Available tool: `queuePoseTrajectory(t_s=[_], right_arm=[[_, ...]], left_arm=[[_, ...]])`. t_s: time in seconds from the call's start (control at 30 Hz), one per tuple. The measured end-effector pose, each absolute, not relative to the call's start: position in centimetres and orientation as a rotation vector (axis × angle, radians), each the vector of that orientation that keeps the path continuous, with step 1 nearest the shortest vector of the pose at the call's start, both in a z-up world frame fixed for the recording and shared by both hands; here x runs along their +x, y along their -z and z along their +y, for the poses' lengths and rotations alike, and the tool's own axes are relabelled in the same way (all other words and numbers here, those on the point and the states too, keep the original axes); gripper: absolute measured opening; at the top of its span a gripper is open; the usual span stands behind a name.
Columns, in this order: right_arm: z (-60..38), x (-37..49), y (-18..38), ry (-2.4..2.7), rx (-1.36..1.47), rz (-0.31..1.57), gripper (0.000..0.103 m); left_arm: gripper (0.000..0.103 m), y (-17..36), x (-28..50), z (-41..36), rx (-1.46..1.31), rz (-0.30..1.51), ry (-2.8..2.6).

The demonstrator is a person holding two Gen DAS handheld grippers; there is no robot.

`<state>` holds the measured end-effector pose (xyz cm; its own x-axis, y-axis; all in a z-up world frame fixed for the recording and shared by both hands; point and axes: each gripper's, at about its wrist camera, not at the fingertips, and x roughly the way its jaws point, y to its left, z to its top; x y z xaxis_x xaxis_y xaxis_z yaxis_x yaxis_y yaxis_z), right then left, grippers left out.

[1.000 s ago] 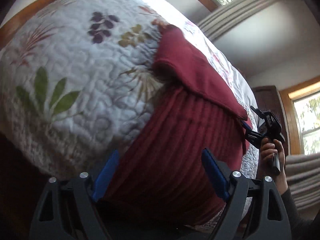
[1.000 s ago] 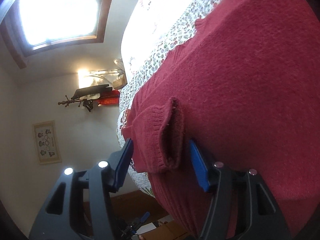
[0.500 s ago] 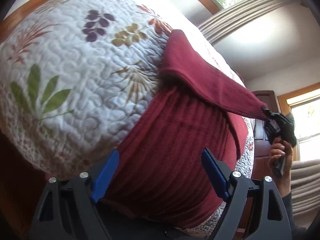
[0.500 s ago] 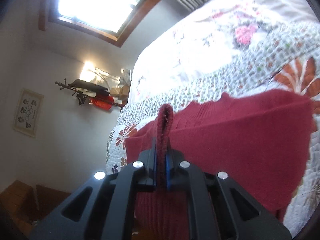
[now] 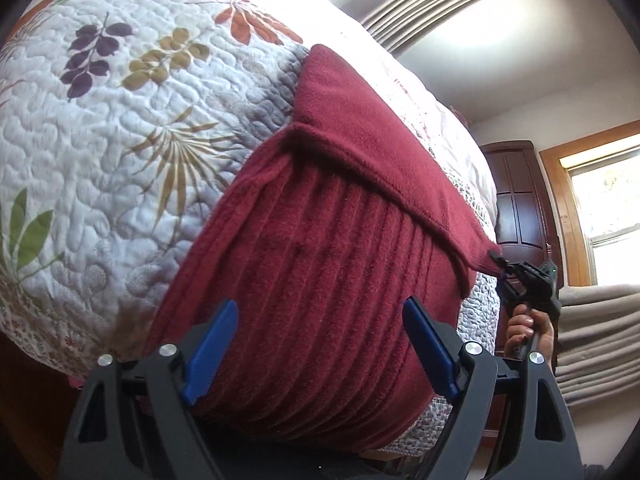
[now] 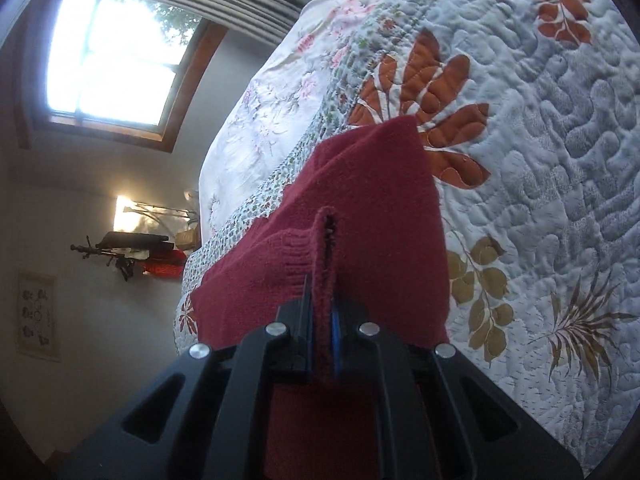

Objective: Fold small clothes

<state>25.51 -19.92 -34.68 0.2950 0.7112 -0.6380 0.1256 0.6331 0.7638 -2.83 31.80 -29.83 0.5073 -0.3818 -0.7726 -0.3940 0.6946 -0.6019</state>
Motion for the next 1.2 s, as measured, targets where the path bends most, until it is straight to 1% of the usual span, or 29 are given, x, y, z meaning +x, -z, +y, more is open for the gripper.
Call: queuePoseTrajectory(t_s=[0.1,0.17,0.2,0.23,0.3,0.4,0.43,0.47,0.5,0.53,0.63,0.8,0.9,0.93,0.97,1.03,1.07,1.1,1.13,1.2], right_arm=[[-20.3,25.4,35.8,-0.452,0.840,1.255,0.006],[-20.9,25.2,36.8,-0.429,0.860,1.281,0.014],[-21.3,25.2,37.5,-0.412,0.888,1.290,0.033],[-21.8,25.4,37.9,-0.414,0.940,1.288,0.050],[-22.4,25.5,38.2,-0.435,1.018,1.283,0.054],[-22.0,25.9,38.4,-0.444,0.991,1.309,0.054],[-21.9,25.9,38.4,-0.442,0.982,1.321,0.048],[-21.7,26.2,38.2,-0.438,0.974,1.330,0.038],[-21.7,26.5,37.9,-0.432,0.956,1.339,0.007],[-21.6,26.6,37.6,-0.418,0.925,1.338,0.005],[-21.3,26.6,36.2,-0.402,0.870,1.290,0.005],[-21.0,26.8,36.7,-0.390,0.853,1.294,0.005],[-21.3,26.8,37.7,-0.356,0.840,1.299,0.013],[-21.9,26.6,37.5,-0.337,0.846,1.291,0.018],[-22.5,26.2,36.5,-0.303,0.838,1.255,0.020],[-22.9,25.4,34.3,-0.347,0.859,1.161,0.020],[-22.5,25.1,33.8,-0.406,0.888,1.144,0.020],[-21.7,25.0,33.9,-0.464,0.893,1.161,0.021],[-20.5,25.1,34.6,-0.520,0.872,1.200,0.025],[-19.4,25.1,36.8,-0.533,0.844,1.265,0.024]], left_arm=[[0.085,29.8,-3.0,32.3,-0.847,1.075,-0.016],[0.085,30.0,-3.3,32.6,-0.854,1.080,-0.027],[0.085,30.1,-3.5,32.8,-0.858,1.083,-0.032],[0.085,30.1,-3.6,33.0,-0.863,1.084,-0.038],[0.085,30.2,-3.8,33.1,-0.866,1.084,-0.042],[0.085,30.4,-3.8,33.1,-0.865,1.093,-0.040],[0.085,30.4,-3.8,33.0,-0.862,1.095,-0.039],[0.085,30.4,-3.7,33.0,-0.862,1.094,-0.038],[0.085,30.3,-3.7,32.9,-0.864,1.091,-0.037],[0.085,30.3,-3.6,32.9,-0.865,1.089,-0.036],[0.085,30.0,-3.6,32.8,-0.860,1.083,-0.035],[0.085,30.1,-3.8,32.8,-0.863,1.089,-0.043],[0.085,30.0,-4.0,32.7,-0.864,1.090,-0.048],[0.085,29.9,-4.2,32.7,-0.863,1.089,-0.051],[0.085,29.8,-4.4,32.7,-0.863,1.085,-0.056],[0.085,29.8,-4.8,32.8,-0.871,1.080,-0.071],[0.085,29.9,-4.9,32.8,-0.877,1.086,-0.077],[0.085,30.0,-5.0,32.8,-0.887,1.089,-0.080],[0.085,30.2,-5.0,32.8,-0.910,1.090,-0.074],[0.085,30.4,-4.2,32.9,-0.977,1.080,-0.041]])
